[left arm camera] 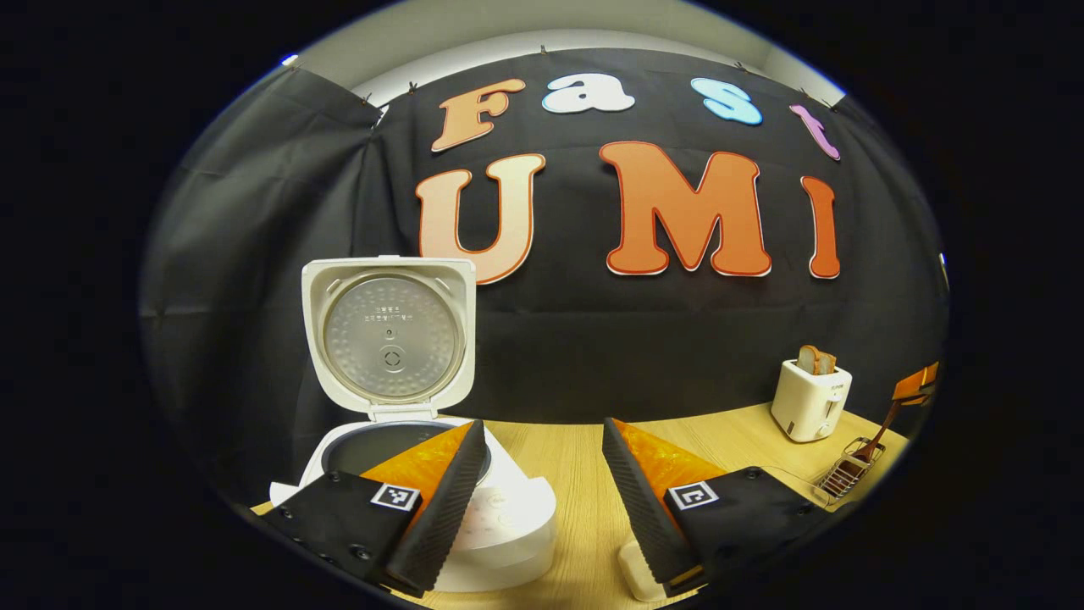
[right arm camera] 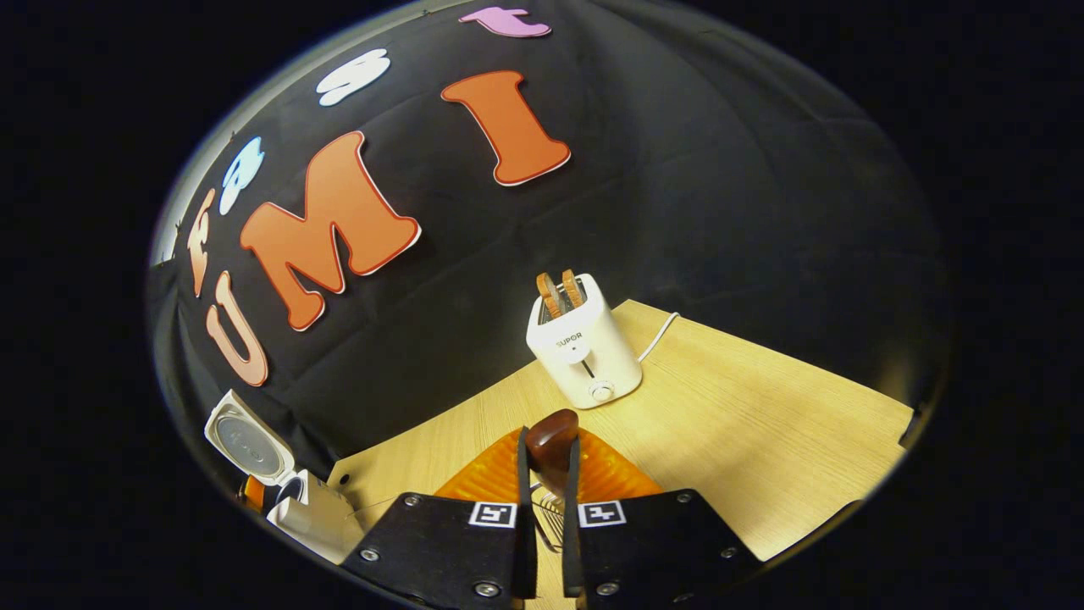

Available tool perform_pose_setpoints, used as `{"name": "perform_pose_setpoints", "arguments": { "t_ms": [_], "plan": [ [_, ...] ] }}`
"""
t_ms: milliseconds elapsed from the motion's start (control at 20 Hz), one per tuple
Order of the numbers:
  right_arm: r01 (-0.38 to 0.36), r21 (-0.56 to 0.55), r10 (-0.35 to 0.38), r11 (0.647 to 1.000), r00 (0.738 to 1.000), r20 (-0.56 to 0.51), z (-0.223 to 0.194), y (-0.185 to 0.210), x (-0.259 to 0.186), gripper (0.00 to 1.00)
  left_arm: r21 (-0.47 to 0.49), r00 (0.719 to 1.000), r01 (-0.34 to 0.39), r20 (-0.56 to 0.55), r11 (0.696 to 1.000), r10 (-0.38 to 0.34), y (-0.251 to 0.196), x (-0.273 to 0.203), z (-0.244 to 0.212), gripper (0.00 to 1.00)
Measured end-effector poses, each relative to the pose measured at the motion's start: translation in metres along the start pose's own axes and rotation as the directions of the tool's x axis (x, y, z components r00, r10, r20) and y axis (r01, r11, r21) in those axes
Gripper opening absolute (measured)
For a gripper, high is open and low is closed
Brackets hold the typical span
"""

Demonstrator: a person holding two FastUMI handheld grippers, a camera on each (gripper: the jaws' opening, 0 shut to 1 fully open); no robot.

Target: Close the left gripper, press the button to open the rice cooker; take a wooden spoon from the chopstick holder with the right hand, scoop a spoonful of rice and pour it into the rice cooker, then put the wooden spoon back into the chopstick holder.

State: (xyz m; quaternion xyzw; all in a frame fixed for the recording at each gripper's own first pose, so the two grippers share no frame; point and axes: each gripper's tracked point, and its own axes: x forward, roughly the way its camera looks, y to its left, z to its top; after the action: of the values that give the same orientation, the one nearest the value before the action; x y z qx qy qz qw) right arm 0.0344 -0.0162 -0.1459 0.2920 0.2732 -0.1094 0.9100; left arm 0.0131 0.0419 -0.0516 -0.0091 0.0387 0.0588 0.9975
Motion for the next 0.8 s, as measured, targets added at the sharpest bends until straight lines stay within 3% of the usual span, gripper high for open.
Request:
{"name": "perform_pose_setpoints", "arguments": {
  "t_ms": [250, 300, 350, 650, 750, 800],
  "plan": [
    [-0.001, 0.015, 0.001, 1.0, 1.0, 0.003, 0.005, -0.011, 0.002, 0.2, 0.003, 1.0, 0.001, -0.005, 1.0, -0.001, -0.004, 0.001, -0.001, 0.9],
    [0.01, 0.012, -0.01, 1.0, 1.0, 0.004, 0.005, -0.016, 0.002, 0.17, 0.004, 1.0, 0.002, -0.005, 1.0, -0.001, -0.005, 0.001, -0.001, 0.9],
    [0.025, 0.007, -0.025, 1.0, 1.0, 0.01, 0.006, -0.022, 0.003, 0.23, 0.003, 1.0, 0.002, -0.006, 1.0, -0.002, -0.006, 0.002, -0.002, 0.89],
    [0.06, -0.01, -0.06, 0.998, 0.998, -0.005, 0.005, -0.042, 0.005, 0.3, 0.005, 1.0, 0.011, -0.015, 1.0, -0.011, -0.016, 0.007, -0.004, 0.89],
    [0.068, -0.025, -0.068, 0.997, 0.998, 0.0, 0.006, -0.047, 0.006, 0.37, 0.007, 1.0, 0.016, -0.012, 1.0, -0.016, -0.022, 0.009, -0.002, 0.89],
    [0.072, -0.035, -0.072, 0.997, 0.997, 0.006, 0.007, -0.05, 0.002, 0.47, 0.009, 1.0, 0.019, -0.012, 1.0, -0.019, -0.025, 0.01, -0.002, 0.89]
  ]
}}
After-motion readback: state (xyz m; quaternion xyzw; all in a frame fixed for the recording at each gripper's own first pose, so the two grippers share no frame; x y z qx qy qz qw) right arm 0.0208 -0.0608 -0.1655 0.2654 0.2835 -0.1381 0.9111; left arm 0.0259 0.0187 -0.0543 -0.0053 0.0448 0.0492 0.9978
